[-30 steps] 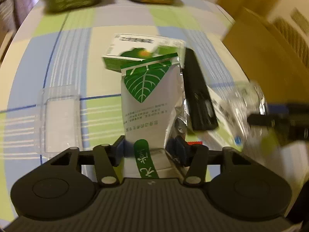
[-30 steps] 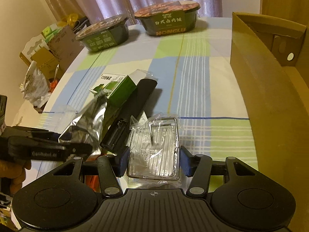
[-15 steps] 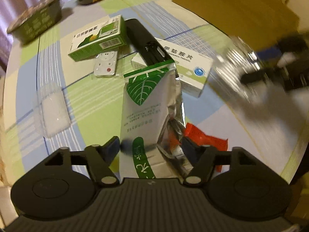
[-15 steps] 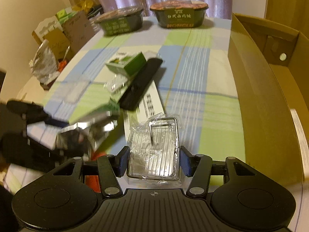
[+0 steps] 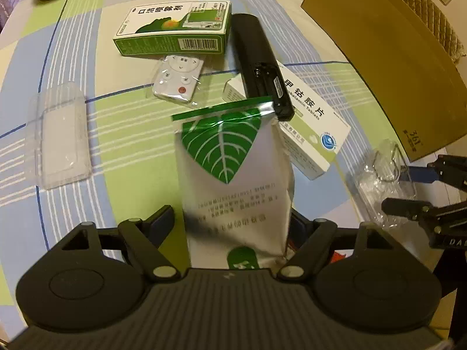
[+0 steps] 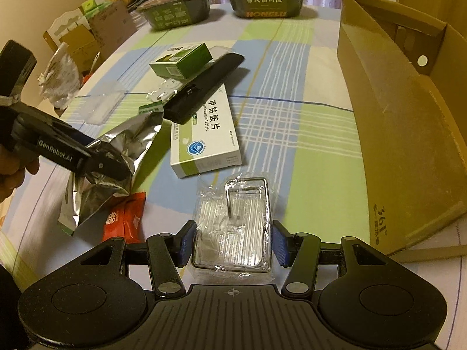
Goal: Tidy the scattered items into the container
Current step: 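Grasp the clear plastic tray with the right tool while the left tool grasps the silver-green foil bag, then carry the plastic tray and foil bag over to the cardboard box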
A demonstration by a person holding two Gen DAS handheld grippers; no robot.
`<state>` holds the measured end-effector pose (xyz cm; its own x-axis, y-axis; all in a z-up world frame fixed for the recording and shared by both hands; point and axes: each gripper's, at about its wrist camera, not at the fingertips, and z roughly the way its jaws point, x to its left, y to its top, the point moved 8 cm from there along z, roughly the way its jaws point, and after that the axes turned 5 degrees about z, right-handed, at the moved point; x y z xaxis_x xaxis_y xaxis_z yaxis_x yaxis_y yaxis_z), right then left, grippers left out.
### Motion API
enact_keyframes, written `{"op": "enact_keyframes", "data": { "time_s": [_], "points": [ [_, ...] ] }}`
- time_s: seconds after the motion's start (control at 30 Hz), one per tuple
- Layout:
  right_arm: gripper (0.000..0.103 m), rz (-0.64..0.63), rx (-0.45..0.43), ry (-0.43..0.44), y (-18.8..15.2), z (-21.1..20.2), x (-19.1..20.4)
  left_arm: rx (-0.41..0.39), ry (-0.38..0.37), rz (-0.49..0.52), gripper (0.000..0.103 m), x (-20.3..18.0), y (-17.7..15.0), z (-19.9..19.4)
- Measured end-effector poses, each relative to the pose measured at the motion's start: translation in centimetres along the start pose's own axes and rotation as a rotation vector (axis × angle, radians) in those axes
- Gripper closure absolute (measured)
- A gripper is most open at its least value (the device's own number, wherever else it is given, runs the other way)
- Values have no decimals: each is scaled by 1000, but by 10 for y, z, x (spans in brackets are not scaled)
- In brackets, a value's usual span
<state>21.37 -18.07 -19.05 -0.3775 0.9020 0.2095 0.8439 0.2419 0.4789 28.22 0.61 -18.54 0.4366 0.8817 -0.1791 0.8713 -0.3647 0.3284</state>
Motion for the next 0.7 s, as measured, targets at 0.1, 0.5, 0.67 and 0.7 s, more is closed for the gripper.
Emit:
{"op": "enact_keyframes", "data": {
  "time_s": [0.1,0.5,0.67,0.7],
  "points": [
    [47,-11,-2,-1,-1,2,2,7,46,51,39,-6,-1,0],
    [47,-10,-13,-10,0,-3,1,-29,118,262,63,-37,-6,-19],
    [47,-3,-24,-5,2,-7,3,-24,154,318,63,-37,-2,-28],
    [47,-2,-26,-4,2,-7,3,-23,158,327,63,-38,-3,-30]
  ]
}}
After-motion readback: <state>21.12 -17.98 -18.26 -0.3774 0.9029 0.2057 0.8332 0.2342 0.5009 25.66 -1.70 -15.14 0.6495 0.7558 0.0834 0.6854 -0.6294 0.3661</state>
